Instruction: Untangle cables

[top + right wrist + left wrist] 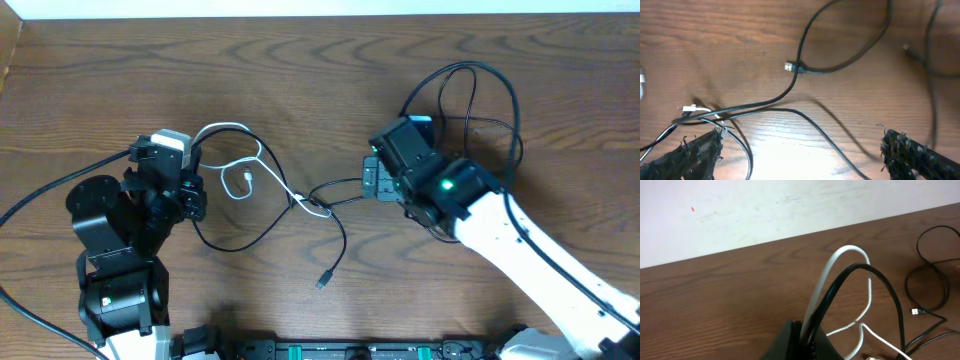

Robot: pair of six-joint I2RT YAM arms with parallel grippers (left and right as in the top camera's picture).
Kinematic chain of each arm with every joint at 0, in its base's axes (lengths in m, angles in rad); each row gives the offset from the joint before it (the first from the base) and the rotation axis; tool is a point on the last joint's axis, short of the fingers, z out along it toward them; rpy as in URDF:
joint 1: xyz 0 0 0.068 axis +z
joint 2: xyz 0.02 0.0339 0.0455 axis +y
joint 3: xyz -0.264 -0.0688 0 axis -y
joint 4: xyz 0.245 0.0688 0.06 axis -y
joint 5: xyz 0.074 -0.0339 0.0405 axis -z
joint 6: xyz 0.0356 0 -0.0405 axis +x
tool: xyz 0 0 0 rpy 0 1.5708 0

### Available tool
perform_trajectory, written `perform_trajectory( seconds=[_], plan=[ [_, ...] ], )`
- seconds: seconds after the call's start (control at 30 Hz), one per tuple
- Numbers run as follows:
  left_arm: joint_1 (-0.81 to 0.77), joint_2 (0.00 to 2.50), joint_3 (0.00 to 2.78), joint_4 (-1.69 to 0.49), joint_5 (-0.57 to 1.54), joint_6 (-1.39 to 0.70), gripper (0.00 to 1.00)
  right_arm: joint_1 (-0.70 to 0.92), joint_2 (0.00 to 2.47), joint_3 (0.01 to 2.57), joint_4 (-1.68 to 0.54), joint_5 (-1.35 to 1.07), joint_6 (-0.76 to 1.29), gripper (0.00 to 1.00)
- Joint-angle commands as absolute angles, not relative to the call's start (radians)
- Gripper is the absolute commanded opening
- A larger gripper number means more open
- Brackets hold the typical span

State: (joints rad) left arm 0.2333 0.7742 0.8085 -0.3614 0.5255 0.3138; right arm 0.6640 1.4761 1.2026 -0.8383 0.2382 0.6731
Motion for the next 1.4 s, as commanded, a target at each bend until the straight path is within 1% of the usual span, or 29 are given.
perform_trajectory(
  seconds=[0.0,0.13,0.23,0.3,0.43,0.5,0.6,0.67,0.8,0.97,1.2,1.37],
  plan=[
    [0.237,0.768,0.822,-0.362,0.542,0.309,0.07,0.671,1.540,1.215,-0.822,0.190,0.800,0.99],
    [0.237,0.768,0.822,-0.364,0.543,0.308,0.08,0.678,1.602,1.215,-0.818,0.180,0.958,0.99],
    [0.237,0.768,0.822,-0.364,0.543,0.309,0.07,0.683,1.632,1.215,-0.786,0.181,0.991,0.99],
    [0.237,0.768,0.822,-0.365,0.543,0.308,0.08,0.682,1.647,1.215,-0.742,0.181,0.931,0.99],
    [0.237,0.768,0.822,-0.366,0.543,0.308,0.08,0.682,1.672,1.215,-0.673,0.224,0.701,0.99],
    [0.237,0.768,0.822,-0.367,0.543,0.308,0.07,0.682,1.681,1.215,-0.669,0.253,0.674,0.99],
    [0.237,0.768,0.822,-0.366,0.543,0.308,0.07,0.682,1.689,1.215,-0.669,0.259,0.689,0.99],
    [0.237,0.768,0.822,-0.366,0.543,0.308,0.07,0.683,1.689,1.215,-0.674,0.252,0.733,0.99],
    [0.237,0.768,0.822,-0.366,0.543,0.308,0.07,0.696,1.689,1.214,-0.723,0.240,0.951,0.99],
    [0.237,0.768,0.822,-0.367,0.543,0.308,0.07,0.730,1.689,1.213,-0.765,0.240,1.136,0.99],
    [0.237,0.768,0.822,-0.367,0.543,0.308,0.07,0.809,1.689,1.213,-0.826,0.241,1.294,0.99],
    [0.237,0.768,0.822,-0.372,0.543,0.308,0.08,0.855,1.689,1.202,-0.830,0.245,1.383,0.99]
  ],
)
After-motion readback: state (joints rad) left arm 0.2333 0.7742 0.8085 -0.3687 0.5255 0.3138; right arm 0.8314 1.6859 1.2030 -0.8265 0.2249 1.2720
